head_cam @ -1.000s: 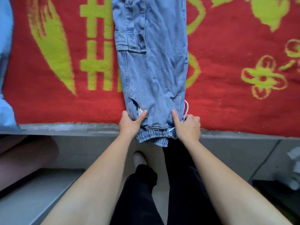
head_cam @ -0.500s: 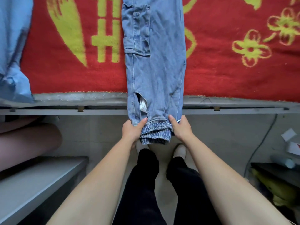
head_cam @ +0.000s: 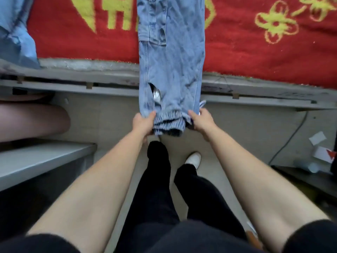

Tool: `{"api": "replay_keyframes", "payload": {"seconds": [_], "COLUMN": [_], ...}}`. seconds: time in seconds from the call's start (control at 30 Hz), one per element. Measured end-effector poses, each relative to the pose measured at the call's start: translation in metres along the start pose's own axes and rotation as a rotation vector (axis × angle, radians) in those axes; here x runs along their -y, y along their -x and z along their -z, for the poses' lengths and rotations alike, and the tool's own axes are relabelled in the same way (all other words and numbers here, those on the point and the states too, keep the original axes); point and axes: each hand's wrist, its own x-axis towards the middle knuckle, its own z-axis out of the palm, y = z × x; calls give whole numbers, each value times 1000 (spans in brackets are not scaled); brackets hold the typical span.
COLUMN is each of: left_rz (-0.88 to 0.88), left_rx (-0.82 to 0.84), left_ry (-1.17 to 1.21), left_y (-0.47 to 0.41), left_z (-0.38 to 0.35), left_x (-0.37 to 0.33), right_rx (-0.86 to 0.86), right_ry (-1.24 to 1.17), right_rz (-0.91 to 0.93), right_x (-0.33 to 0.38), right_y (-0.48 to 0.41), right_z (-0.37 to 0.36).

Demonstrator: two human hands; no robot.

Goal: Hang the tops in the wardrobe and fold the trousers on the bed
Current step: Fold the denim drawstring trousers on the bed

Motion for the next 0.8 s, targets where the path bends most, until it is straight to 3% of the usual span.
{"api": "replay_keyframes", "payload": {"seconds": [0.17,0.3,0.53,0.63,0.73,0.8], "left_rz": [28,8,-43,-82,-268,-456], "left_rx": [78,190,159,302,322,346], "left_ry": [180,296,340,396,3,-440], "left_y": [18,3,-90,-138,-177,-194], "left_z": [18,25,-3,-19,-28,-29], "left_x": [-61,-123,-242,-282,-283,-270], "right_rx": [-7,48,-110,-141,-188,-218], "right_ry": [-208,-222,-339,-370,-199,203], "right_rz": [51,140,78,57,115,248], "right_x": [52,111,222,261,273,261], "right_y": [22,9,-85,-133,-171,-184], "right_z": [16,21,22,19,14,13]}}
